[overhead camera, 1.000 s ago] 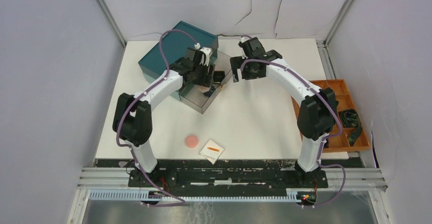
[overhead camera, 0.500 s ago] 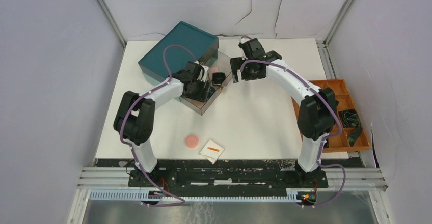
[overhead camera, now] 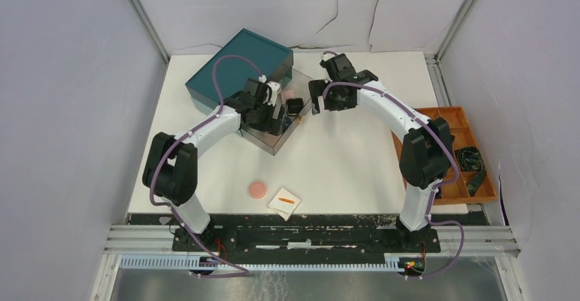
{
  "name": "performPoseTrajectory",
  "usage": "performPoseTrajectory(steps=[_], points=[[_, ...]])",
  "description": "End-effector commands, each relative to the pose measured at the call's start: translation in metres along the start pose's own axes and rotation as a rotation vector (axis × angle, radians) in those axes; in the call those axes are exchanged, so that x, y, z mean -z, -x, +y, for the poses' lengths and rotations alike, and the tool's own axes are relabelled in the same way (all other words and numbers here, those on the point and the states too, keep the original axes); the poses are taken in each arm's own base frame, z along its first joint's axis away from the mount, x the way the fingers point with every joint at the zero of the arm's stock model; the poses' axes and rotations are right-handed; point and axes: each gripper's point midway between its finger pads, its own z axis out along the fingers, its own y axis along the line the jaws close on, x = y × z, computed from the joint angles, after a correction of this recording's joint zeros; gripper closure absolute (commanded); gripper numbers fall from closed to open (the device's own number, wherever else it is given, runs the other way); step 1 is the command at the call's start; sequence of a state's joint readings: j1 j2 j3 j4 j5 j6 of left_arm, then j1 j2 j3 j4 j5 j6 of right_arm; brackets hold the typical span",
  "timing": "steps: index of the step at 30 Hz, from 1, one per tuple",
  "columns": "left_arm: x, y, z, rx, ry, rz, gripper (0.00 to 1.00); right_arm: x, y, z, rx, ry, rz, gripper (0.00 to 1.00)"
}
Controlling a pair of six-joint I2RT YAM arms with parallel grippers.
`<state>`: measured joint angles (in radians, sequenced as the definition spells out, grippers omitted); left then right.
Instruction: Organize the makeup
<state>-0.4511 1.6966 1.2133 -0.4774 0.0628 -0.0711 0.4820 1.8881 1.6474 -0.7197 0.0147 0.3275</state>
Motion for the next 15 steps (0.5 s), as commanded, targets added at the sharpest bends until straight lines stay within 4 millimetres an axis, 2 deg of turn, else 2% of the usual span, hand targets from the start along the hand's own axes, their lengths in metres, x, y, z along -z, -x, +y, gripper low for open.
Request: performPoseTrajectory(steps=[1, 4, 9, 12, 15], points=[[0.040, 0.050, -0.010, -0.029, -0.042, -0.152, 0.01, 0.032, 0.007, 0.009, 0.027, 0.043, -0.046, 0.00], [0.057, 0.062, -0.016, -0.034, -0.042, -0.188, 0.01, 0.041, -0.012, 0.028, 0.106, 0.079, -0.010, 0.00], [0.091, 0.076, -0.028, -0.029, -0.043, -0.254, 0.01, 0.059, -0.067, 0.071, 0.283, 0.163, 0.074, 0.00], [0.109, 0.085, -0.025, 0.007, -0.020, -0.301, 0.01, 0.061, -0.104, 0.093, 0.340, 0.255, 0.131, 0.00], [0.127, 0.094, -0.017, 0.032, 0.029, -0.342, 0.01, 0.064, -0.129, 0.110, 0.414, 0.312, 0.164, 0.00]])
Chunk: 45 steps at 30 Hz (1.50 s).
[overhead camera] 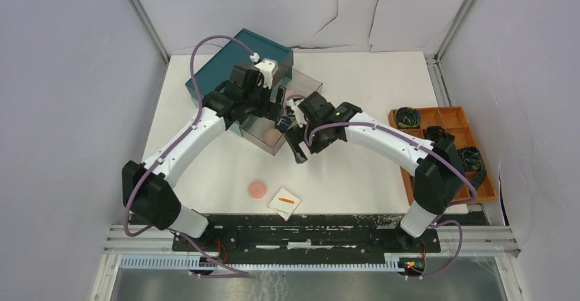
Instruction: Organize the makeup
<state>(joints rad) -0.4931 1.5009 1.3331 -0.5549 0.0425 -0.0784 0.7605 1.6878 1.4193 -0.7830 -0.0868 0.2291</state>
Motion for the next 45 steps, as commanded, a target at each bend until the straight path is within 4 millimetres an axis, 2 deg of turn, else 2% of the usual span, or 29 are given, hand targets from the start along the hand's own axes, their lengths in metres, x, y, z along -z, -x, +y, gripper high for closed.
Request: performPoseTrajectory(steps=[1, 7, 11, 15, 20, 21, 29, 35, 38, 45], points=[[0.036, 0.038, 0.013, 0.064, 0.093, -0.115, 0.01, 0.002, -0.018, 0.030, 0.123, 0.093, 0.013, 0.00], [0.067, 0.053, 0.040, 0.152, 0.187, -0.185, 0.00, -0.013, -0.030, 0.062, 0.246, 0.126, 0.033, 0.00], [0.083, 0.055, 0.067, 0.185, 0.265, -0.208, 0.00, -0.025, -0.036, 0.085, 0.287, 0.163, 0.053, 0.00], [0.099, 0.045, 0.104, 0.210, 0.359, -0.206, 0.01, -0.036, -0.052, 0.101, 0.374, 0.169, 0.107, 0.00], [0.108, 0.013, 0.153, 0.299, 0.432, -0.174, 0.01, -0.044, -0.064, 0.120, 0.427, 0.205, 0.145, 0.00], [0.107, 0.009, 0.157, 0.311, 0.437, -0.172, 0.01, -0.044, -0.065, 0.123, 0.438, 0.207, 0.150, 0.00], [0.091, -0.005, 0.151, 0.340, 0.385, -0.149, 0.00, -0.049, -0.080, 0.144, 0.489, 0.218, 0.179, 0.00], [0.086, -0.011, 0.143, 0.356, 0.340, -0.147, 0.02, -0.060, -0.090, 0.155, 0.483, 0.207, 0.206, 0.00], [0.085, -0.015, 0.138, 0.364, 0.317, -0.147, 0.02, -0.069, -0.096, 0.155, 0.464, 0.189, 0.218, 0.00], [0.083, -0.018, 0.128, 0.366, 0.268, -0.153, 0.02, -0.098, -0.110, 0.139, 0.431, 0.099, 0.248, 0.00]])
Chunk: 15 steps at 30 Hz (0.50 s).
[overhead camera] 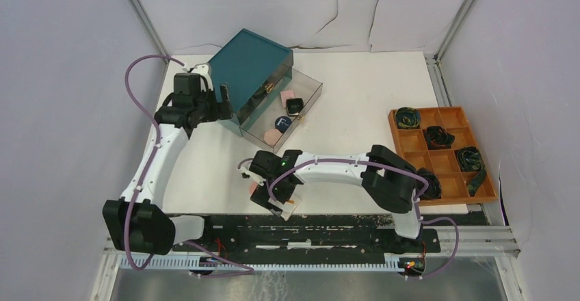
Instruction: Organize the makeup
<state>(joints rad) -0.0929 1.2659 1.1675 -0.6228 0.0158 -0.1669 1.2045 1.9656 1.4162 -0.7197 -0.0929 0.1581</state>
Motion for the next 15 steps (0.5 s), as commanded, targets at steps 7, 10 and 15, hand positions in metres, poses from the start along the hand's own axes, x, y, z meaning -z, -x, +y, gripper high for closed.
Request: performPoseTrajectory(steps=[7, 10, 15], points=[[0.011, 0.016, -0.018, 0.030, -0.089, -0.083, 0.02, -0.038, -0.012, -0.020, -0.080, -0.114, 0.027, 0.00], [0.010, 0.014, -0.018, 0.028, -0.089, -0.080, 0.02, -0.048, -0.023, -0.021, -0.095, -0.112, 0.048, 0.00], [0.007, 0.007, -0.016, 0.024, -0.083, -0.066, 0.02, -0.057, -0.036, -0.031, -0.092, -0.161, 0.077, 0.00]])
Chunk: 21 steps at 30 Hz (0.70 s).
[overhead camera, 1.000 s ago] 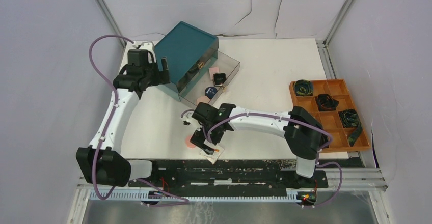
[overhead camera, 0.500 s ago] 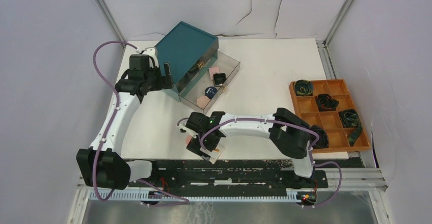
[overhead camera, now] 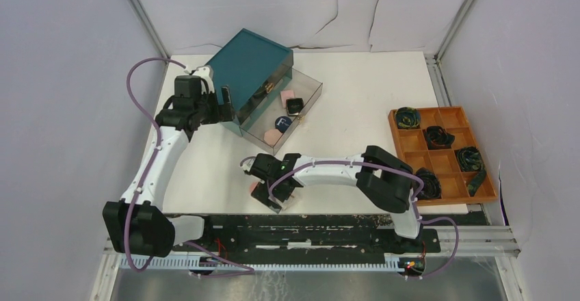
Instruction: Organize the makeup
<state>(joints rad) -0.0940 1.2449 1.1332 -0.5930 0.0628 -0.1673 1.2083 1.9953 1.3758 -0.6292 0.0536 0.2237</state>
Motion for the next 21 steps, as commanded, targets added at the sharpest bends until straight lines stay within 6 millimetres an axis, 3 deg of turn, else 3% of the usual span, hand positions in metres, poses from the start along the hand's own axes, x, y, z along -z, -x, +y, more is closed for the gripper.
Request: performPoseTrajectory(steps=[1, 5, 8, 10, 15, 17, 21], points=[[0.006, 0.012, -0.008, 0.022, -0.033, -0.058, 0.02, -0.037, -0.041, -0.007, -0.017, -0.036, 0.118, 0.00], [0.006, 0.014, -0.008, 0.021, -0.033, -0.062, 0.02, -0.033, -0.035, -0.015, 0.004, -0.078, 0.109, 0.00], [0.007, 0.017, -0.008, 0.017, -0.029, -0.068, 0.02, -0.028, -0.031, -0.024, 0.034, -0.118, 0.110, 0.06], [0.007, 0.018, -0.007, 0.015, -0.026, -0.071, 0.02, -0.025, -0.028, -0.029, 0.037, -0.119, 0.107, 0.17], [0.011, 0.022, -0.007, 0.011, -0.020, -0.080, 0.02, -0.015, -0.022, -0.053, -0.016, -0.137, 0.095, 0.73], [0.012, 0.023, -0.006, 0.010, -0.016, -0.083, 0.02, -0.003, -0.015, -0.070, -0.043, -0.170, 0.070, 0.77], [0.014, 0.023, -0.006, 0.007, -0.016, -0.087, 0.02, 0.043, 0.019, -0.118, -0.092, -0.245, -0.021, 0.77]])
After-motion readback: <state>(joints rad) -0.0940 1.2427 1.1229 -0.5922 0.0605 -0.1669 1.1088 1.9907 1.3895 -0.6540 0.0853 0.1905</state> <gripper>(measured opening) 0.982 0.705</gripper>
